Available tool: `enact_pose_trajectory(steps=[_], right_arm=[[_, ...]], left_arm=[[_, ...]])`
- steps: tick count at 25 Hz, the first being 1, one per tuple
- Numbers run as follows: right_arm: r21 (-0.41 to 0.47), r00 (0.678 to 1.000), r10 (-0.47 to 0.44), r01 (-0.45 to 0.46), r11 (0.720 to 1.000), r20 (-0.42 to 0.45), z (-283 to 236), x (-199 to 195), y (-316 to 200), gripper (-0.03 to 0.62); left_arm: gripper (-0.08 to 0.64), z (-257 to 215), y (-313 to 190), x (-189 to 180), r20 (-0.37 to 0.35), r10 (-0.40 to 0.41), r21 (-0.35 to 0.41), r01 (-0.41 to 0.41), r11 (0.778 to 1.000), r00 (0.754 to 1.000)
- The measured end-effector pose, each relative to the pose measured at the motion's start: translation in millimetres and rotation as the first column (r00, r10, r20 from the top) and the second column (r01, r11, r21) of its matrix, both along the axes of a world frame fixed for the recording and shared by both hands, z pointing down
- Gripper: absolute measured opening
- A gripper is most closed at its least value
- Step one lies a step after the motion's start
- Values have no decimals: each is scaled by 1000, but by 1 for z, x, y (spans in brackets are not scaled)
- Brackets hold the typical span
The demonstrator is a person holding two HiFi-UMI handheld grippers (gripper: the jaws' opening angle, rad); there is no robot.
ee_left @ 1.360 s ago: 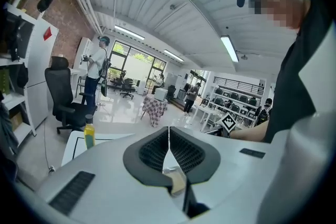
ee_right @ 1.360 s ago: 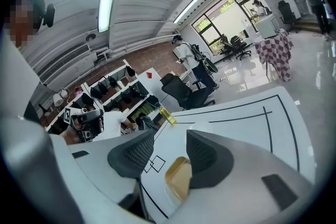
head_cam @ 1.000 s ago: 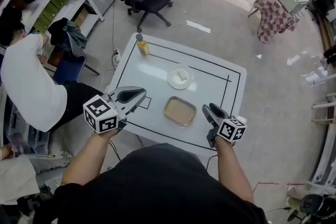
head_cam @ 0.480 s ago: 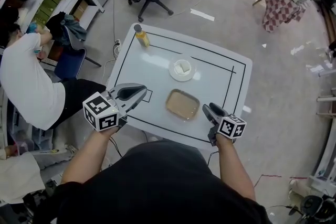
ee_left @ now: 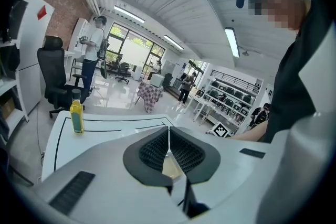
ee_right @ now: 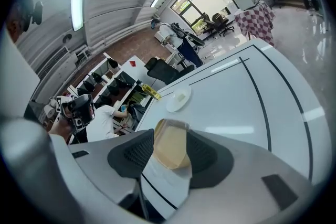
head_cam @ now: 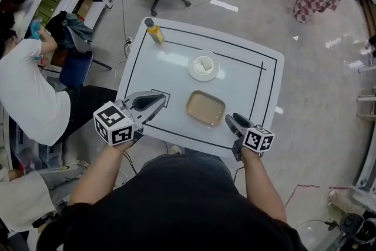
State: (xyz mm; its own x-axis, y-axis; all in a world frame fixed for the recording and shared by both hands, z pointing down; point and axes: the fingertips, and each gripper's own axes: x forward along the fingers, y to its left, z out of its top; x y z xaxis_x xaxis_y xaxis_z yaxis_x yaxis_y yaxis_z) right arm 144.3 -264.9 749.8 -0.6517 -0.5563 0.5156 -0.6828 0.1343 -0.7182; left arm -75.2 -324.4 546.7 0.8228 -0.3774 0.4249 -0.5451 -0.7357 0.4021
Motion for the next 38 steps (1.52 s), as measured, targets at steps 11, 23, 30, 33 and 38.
enact_pose_trajectory(steps=[11, 23, 30, 33, 38], right_arm=[[-71, 1000, -16, 18, 997, 20, 35, -17, 35, 209], [-116, 997, -58, 65, 991, 60, 60, -40, 53, 209], [-145, 992, -90, 101, 984, 84, 75, -56, 58, 210], [-152, 990, -95, 111, 982, 108, 77, -61, 56, 211], [-185, 983, -89, 118, 976, 158, 84, -69, 55, 218]], left_arm=[[26, 26, 13, 7, -4, 26, -38, -26, 999, 1000], [26, 48, 23, 8, 9, 39, -71, -38, 997, 999], [26, 58, 20, -1, 16, 20, -82, -18, 996, 1000], [26, 64, 21, -2, 16, 11, -94, -10, 995, 1000], [26, 68, 22, -3, 14, 12, -105, -10, 994, 1000]])
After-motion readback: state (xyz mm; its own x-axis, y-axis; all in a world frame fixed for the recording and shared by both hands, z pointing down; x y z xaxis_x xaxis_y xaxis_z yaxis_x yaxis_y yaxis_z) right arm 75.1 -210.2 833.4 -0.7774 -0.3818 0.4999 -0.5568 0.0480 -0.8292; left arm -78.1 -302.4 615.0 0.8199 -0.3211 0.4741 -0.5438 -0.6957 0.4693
